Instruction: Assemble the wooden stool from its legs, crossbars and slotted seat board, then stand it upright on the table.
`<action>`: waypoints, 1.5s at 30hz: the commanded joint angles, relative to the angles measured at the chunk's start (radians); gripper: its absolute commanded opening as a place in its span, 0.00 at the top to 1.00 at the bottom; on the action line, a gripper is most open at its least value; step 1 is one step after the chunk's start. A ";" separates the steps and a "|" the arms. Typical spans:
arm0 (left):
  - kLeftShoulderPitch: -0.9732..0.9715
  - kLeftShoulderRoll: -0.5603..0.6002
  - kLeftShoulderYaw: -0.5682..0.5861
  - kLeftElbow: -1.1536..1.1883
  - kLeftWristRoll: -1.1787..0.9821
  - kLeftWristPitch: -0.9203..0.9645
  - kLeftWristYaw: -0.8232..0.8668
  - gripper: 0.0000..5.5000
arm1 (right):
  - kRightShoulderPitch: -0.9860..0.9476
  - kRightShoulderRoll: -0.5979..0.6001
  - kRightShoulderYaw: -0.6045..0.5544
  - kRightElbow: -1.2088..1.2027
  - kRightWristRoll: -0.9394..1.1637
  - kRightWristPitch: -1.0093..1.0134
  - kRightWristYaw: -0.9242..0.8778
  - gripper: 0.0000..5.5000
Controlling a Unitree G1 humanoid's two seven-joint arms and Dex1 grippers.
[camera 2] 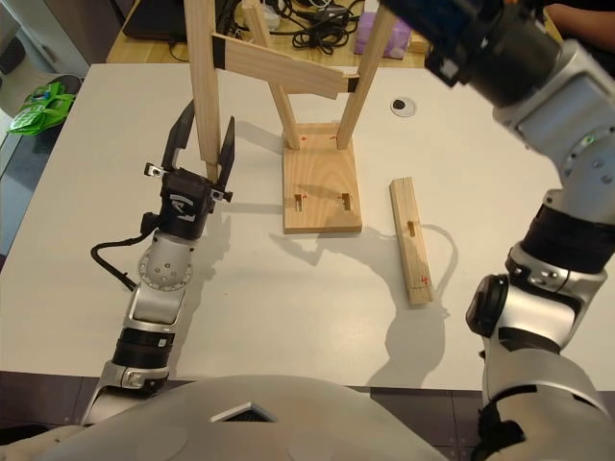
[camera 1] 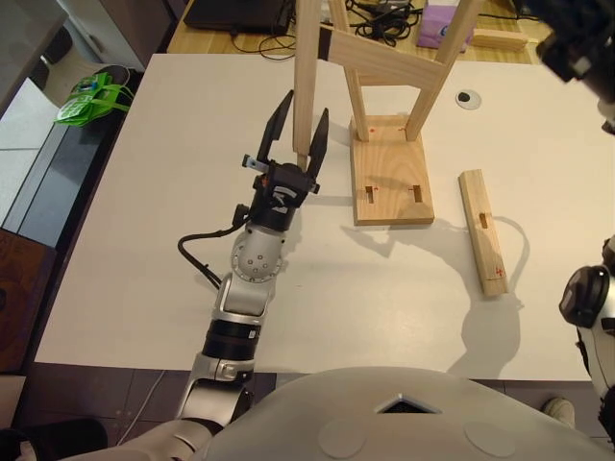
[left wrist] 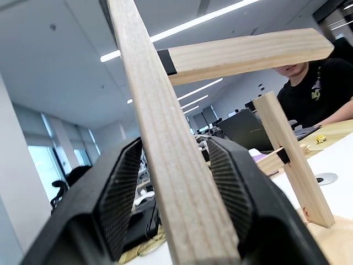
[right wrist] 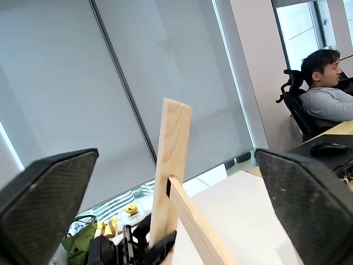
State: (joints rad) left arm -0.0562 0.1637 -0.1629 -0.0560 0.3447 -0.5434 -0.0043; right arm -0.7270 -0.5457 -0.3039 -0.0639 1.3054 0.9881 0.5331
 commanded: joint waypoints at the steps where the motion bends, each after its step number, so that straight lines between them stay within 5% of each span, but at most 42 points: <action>1: -0.047 0.028 -0.021 0.024 0.064 -0.063 0.011 0.64 | -0.088 0.016 -0.004 0.008 0.071 0.047 -0.062 0.02; 33: -0.059 0.038 -0.110 0.021 0.182 -0.120 0.047 0.64 | -0.147 -0.022 0.246 0.089 -0.262 0.107 0.341 0.02; 45: -0.068 0.044 -0.112 0.035 0.189 -0.122 0.059 0.64 | -0.130 -0.050 0.249 0.072 -0.294 0.136 0.406 0.42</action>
State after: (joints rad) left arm -0.1139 0.2003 -0.2764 -0.0264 0.5217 -0.6575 0.0472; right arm -0.8508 -0.5711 -0.0607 0.0165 1.0288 1.1096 0.9262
